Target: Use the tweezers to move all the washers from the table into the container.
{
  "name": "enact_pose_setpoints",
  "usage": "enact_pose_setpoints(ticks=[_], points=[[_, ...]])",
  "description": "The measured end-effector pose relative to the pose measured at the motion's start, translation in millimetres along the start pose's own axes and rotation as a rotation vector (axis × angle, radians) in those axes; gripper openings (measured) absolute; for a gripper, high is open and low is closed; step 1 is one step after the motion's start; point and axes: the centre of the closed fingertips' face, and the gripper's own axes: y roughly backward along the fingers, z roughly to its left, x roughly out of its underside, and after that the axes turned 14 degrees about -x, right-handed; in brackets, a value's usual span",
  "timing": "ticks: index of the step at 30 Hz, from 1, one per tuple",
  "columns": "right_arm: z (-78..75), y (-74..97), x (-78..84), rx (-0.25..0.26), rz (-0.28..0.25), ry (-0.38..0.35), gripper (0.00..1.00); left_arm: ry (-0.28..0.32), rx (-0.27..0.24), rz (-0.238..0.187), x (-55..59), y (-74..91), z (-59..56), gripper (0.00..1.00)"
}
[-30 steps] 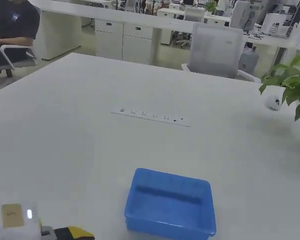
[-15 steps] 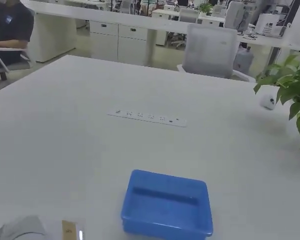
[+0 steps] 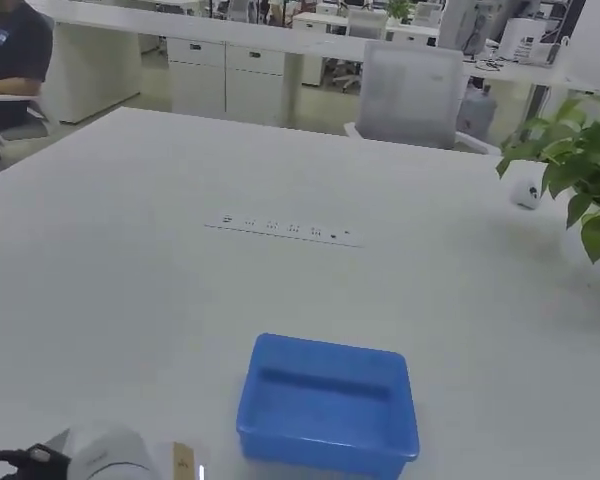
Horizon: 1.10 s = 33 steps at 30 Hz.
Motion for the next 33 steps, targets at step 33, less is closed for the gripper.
enact_pose_setpoints(ticks=[33], points=[[21.2, -26.6, -2.2, -0.108, 0.044, 0.077, 0.26, -0.118, -0.012, -0.059, -34.3, 53.0, 7.7, 0.00]])
